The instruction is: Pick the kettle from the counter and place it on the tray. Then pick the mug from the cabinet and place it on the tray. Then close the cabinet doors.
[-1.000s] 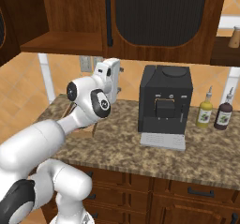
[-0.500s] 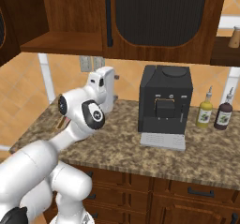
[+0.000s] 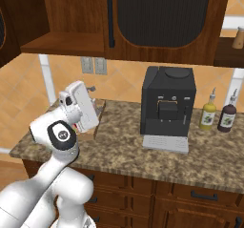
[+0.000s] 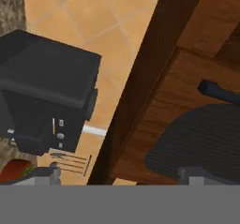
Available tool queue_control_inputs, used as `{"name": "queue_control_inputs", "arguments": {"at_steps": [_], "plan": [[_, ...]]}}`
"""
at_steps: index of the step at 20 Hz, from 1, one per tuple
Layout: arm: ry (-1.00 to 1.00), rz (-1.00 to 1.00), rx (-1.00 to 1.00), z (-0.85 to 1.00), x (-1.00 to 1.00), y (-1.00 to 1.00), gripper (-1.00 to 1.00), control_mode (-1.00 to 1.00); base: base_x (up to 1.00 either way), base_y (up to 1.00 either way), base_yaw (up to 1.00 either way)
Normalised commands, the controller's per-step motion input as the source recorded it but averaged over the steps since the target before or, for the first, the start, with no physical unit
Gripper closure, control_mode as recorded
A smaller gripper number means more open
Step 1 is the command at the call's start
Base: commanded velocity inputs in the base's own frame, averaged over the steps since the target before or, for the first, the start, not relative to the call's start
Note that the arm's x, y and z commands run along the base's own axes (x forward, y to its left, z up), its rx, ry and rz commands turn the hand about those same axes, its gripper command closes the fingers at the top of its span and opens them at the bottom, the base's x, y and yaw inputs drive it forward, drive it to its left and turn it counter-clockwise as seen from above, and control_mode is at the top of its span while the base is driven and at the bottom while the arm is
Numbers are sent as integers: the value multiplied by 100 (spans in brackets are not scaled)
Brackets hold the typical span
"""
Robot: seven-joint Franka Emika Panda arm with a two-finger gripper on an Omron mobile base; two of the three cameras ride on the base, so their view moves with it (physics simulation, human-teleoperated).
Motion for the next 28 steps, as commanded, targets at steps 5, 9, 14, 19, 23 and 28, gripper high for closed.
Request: {"name": "queue_control_inputs", "arguments": {"at_steps": [5, 9, 14, 19, 23, 28], "plan": [[-3, -20, -25, 9, -61, 72, -100, -100, 0, 0, 0], [1, -22, -20, 6, -58, 73, -100, -100, 0, 0, 0], [11, -19, -25, -3, -33, 85, -100, -100, 0, 0, 0], [0, -16, -24, 15, -49, 62, -100, -100, 0, 0, 0], [0, -24, -26, 0, -42, 72, -100, -100, 0, 0, 0], [-2, -2, -11, -5, -62, 42, -100, -100, 0, 0, 0]]}}
